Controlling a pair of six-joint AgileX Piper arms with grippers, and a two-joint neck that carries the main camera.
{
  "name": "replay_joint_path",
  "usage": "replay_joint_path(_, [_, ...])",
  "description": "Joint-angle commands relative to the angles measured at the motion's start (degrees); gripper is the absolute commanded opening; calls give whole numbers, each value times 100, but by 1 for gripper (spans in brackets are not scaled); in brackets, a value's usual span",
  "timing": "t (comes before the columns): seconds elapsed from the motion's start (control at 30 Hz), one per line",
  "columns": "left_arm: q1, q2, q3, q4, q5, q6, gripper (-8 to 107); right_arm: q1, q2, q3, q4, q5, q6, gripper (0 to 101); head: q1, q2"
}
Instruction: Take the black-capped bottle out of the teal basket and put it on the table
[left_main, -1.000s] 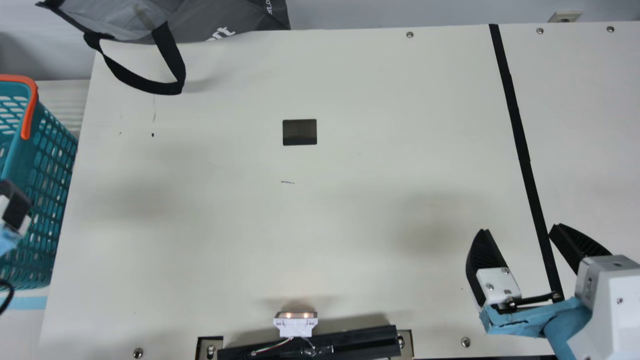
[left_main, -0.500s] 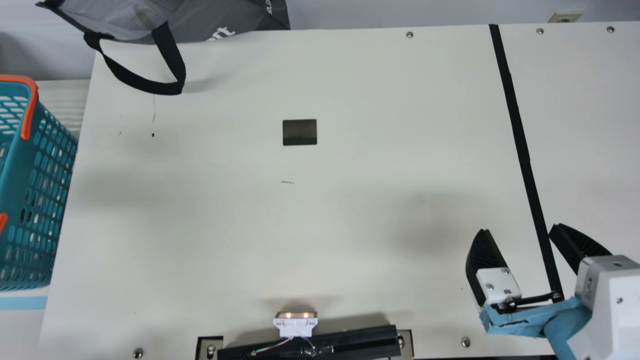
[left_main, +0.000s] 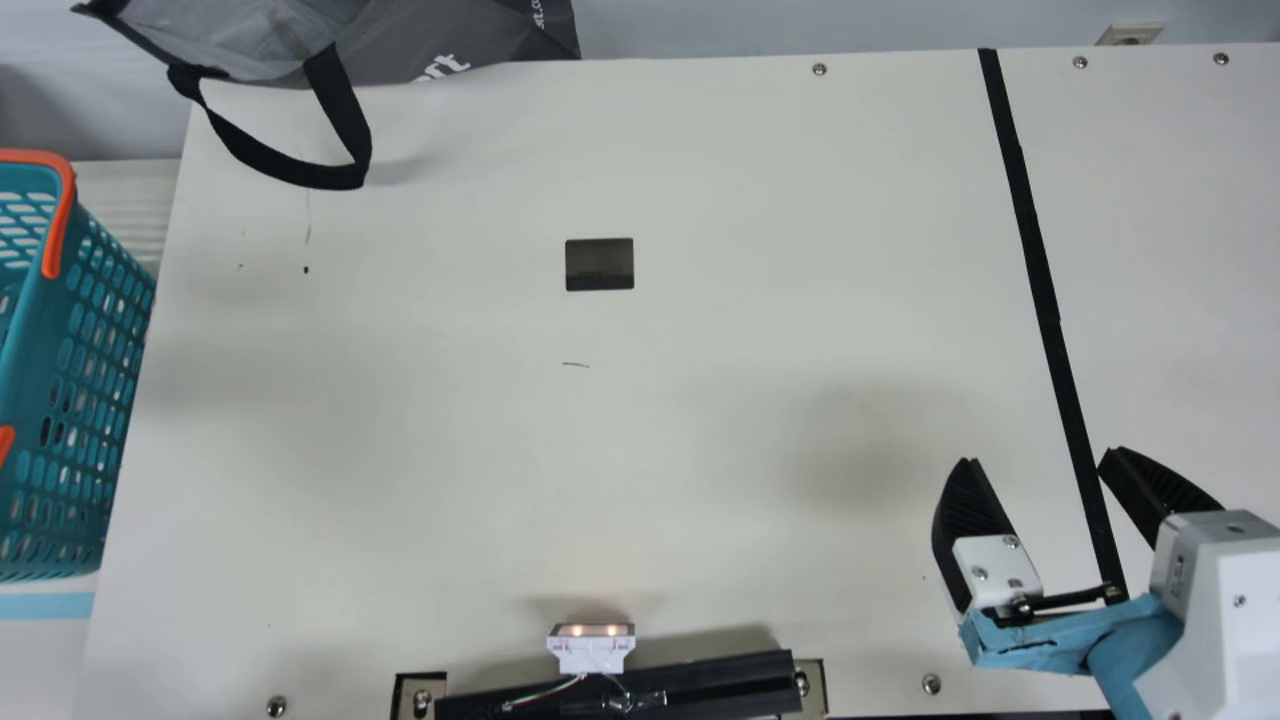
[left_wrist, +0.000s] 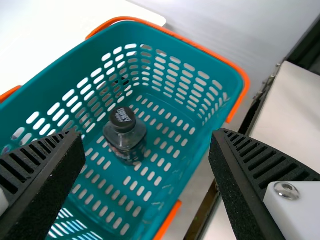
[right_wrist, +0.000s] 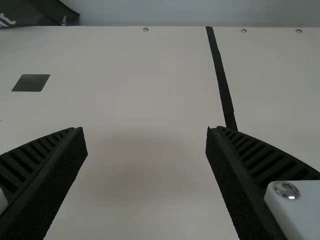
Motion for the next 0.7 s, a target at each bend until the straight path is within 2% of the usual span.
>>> replay_joint_path(0.0, [298,160,-51,-505,58,804,107,0,0,0,0,0,0,91,-21,47])
replay_joint_path(0.37, [1549,957,-317,-1937,435,2910,107,0,0,0,0,0,0,91,-21,47])
replay_joint_path(0.67, [2214,1569,-385,-2733,611,4190,107,0,0,0,0,0,0,91,-21,47])
